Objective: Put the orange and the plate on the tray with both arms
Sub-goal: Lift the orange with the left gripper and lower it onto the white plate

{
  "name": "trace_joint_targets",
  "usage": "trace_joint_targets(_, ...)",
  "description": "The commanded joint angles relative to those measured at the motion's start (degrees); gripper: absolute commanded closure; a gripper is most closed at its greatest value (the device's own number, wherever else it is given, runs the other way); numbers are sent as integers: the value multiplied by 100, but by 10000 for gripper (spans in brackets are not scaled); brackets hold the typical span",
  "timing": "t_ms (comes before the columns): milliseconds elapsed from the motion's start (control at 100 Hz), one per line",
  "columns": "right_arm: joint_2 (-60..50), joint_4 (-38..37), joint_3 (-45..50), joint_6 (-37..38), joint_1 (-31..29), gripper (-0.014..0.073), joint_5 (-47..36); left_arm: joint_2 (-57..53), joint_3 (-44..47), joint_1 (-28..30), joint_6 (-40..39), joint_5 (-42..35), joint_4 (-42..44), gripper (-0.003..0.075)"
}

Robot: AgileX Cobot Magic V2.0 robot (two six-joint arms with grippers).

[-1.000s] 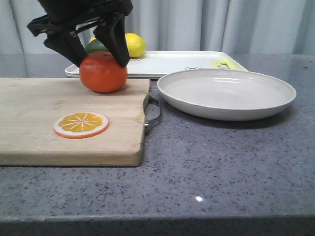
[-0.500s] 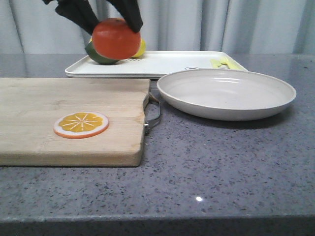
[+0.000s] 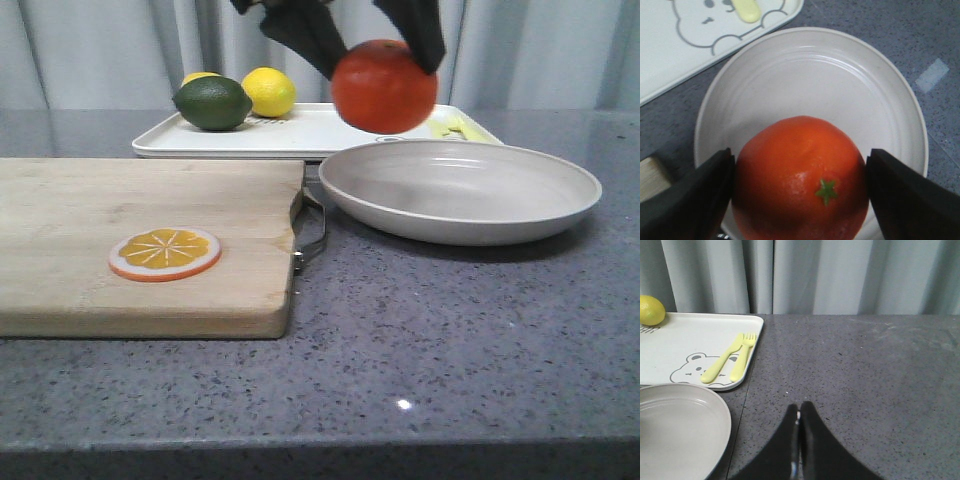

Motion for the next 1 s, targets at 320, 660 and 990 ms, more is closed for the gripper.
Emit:
trace_joint_targets(320,46,-75,-207,-45,-26,659,-482,654,-1224,-215,-62,80,-231,332)
trace_joint_targets(660,46,-75,-207,-45,-26,659,-482,847,-1261,-215,-62,123,-244,332)
trace_joint_targets(990,46,-75,-207,-45,-26,659,-486,919,-1261,-215,-39,165,-224,329)
